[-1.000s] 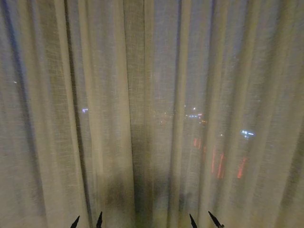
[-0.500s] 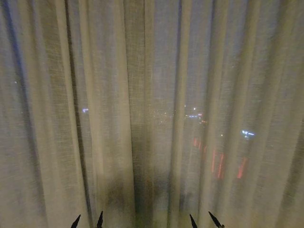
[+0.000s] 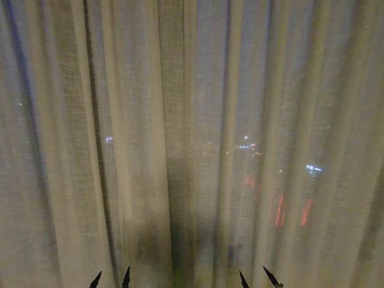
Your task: Open the curtains by pulling them apart, changing their state from closed to fully open.
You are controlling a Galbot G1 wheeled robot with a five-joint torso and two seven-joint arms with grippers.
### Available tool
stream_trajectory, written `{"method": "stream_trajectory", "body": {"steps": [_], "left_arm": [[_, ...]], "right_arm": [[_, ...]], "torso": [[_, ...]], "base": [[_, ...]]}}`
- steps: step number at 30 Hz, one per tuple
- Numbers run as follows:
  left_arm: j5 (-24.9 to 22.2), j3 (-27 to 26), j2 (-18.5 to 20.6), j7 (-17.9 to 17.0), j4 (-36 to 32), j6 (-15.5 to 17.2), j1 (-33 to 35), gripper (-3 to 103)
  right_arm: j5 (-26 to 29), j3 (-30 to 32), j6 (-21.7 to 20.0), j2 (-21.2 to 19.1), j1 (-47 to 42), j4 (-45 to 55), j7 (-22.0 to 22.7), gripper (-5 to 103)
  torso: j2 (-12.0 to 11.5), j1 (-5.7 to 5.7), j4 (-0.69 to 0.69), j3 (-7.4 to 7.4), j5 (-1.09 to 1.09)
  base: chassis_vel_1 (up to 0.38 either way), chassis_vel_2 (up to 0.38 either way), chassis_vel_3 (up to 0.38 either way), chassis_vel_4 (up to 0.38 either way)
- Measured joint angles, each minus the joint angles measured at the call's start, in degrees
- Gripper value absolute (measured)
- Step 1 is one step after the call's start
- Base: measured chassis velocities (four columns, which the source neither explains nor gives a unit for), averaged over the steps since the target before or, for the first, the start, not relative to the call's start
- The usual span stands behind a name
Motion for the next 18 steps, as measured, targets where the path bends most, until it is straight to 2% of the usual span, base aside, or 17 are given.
{"method": "stream_trajectory", "body": {"steps": [18], "left_arm": [[-0.2,-0.1,0.2,0.1,-0.2,0.0,0.4,100]], "right_arm": [[-1.8,-0.3,1.0,0.0,-1.0,1.1,-0.1,100]], "torso": [[0.0,0.0,0.0,0.0,0.0]], "base": [[0.04,0.04,-0.037,-0.047]]}}
